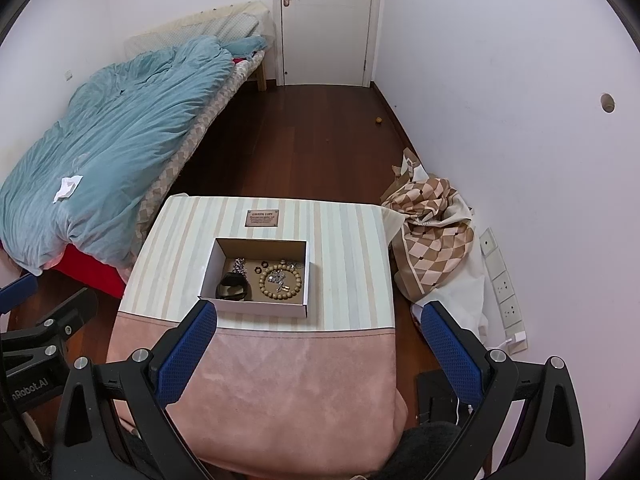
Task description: Organize jewelry
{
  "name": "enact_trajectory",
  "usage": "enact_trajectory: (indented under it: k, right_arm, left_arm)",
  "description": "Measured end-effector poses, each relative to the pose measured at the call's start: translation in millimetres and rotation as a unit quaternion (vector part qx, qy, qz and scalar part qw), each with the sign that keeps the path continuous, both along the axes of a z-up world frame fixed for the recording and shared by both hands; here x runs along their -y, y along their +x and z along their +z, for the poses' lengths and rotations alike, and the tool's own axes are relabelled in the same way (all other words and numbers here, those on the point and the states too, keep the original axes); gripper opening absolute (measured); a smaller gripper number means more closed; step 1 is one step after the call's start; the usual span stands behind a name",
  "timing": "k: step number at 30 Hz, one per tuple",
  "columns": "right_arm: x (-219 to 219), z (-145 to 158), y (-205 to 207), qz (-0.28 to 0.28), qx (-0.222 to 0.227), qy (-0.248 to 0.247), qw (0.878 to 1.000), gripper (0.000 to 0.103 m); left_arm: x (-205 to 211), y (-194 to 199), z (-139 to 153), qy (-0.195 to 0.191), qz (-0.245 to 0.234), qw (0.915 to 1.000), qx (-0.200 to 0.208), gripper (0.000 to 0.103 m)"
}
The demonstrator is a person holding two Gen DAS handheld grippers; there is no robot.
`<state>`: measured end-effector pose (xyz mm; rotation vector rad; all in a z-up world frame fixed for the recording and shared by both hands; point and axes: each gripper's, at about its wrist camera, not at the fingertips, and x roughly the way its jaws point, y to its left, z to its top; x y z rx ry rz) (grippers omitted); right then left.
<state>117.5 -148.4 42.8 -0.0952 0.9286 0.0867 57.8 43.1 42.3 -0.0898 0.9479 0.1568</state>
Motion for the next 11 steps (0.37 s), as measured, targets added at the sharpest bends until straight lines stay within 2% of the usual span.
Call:
enact_trajectory:
  k: [11]
  right_arm:
    - [-1.7,-1.9,-0.5,0.001,-0.003,-0.003,1.0,0.103]
  left_arm:
    - [-2.4,-2.2,-2.7,-0.003,0.001,1.0,0.004,0.103]
